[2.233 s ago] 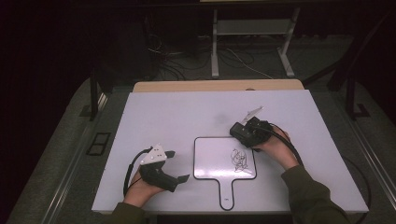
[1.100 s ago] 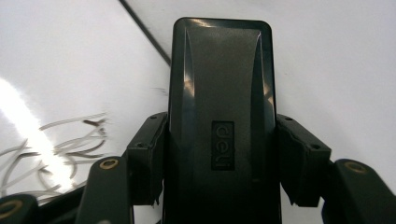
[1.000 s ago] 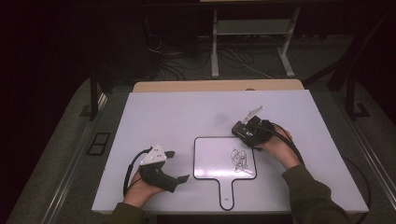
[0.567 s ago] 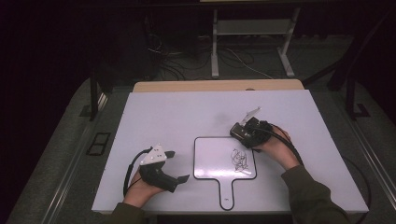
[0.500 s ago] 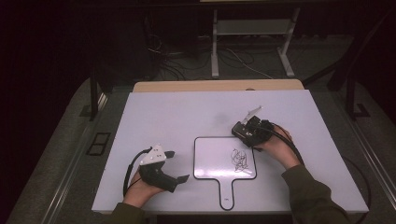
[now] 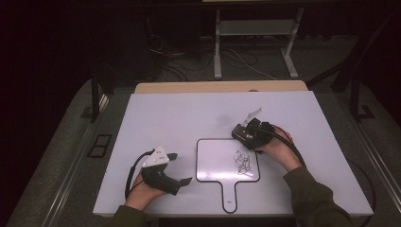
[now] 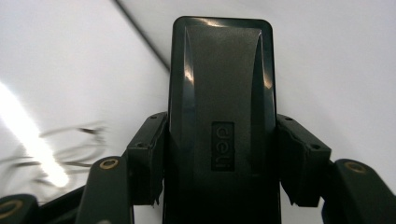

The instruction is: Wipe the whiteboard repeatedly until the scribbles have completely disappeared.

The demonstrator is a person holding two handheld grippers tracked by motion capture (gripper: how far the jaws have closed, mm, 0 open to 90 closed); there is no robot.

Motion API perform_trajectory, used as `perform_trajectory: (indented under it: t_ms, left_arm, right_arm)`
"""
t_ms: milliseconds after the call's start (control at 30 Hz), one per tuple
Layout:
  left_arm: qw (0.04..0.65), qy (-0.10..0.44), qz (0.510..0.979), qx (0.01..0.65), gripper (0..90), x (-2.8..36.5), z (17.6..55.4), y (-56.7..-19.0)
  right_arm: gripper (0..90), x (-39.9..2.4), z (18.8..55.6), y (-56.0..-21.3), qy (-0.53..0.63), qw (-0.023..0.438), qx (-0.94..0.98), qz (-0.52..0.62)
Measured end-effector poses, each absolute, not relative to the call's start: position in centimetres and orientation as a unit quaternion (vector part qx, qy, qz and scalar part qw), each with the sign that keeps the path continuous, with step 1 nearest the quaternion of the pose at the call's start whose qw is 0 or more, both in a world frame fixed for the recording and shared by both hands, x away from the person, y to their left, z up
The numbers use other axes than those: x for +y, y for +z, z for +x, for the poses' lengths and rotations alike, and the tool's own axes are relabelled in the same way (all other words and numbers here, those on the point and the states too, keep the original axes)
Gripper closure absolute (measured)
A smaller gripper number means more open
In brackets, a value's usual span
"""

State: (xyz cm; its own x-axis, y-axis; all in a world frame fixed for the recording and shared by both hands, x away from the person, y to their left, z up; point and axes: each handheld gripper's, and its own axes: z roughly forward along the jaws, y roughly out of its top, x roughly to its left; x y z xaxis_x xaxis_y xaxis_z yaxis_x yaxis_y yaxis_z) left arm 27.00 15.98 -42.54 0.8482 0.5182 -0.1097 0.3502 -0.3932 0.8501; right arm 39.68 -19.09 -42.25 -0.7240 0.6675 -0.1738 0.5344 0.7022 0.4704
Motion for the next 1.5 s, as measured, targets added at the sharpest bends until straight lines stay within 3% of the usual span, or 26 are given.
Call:
perform_trajectory:
  t_ms: [600, 1267, 1500]
  left_arm:
    - [0.486, 0.086, 0.83, 0.26, 0.0, 15.8, 27.0, -42.6]
    - [0.485, 0.086, 0.83, 0.262, 0.0, 15.8, 27.0, -42.6]
    - [0.484, 0.085, 0.83, 0.262, 0.0, 15.7, 27.0, -42.6]
  right_arm:
    - [38.9, -17.5, 36.9, -42.2, 0.214, 0.126, 0.927, 0.282]
    - [38.9, -19.4, 40.0, -42.2, 0.198, 0.157, 0.907, 0.338]
    - [38.9, -18.8, 39.1, -42.2, 0.194, 0.157, 0.915, 0.316]
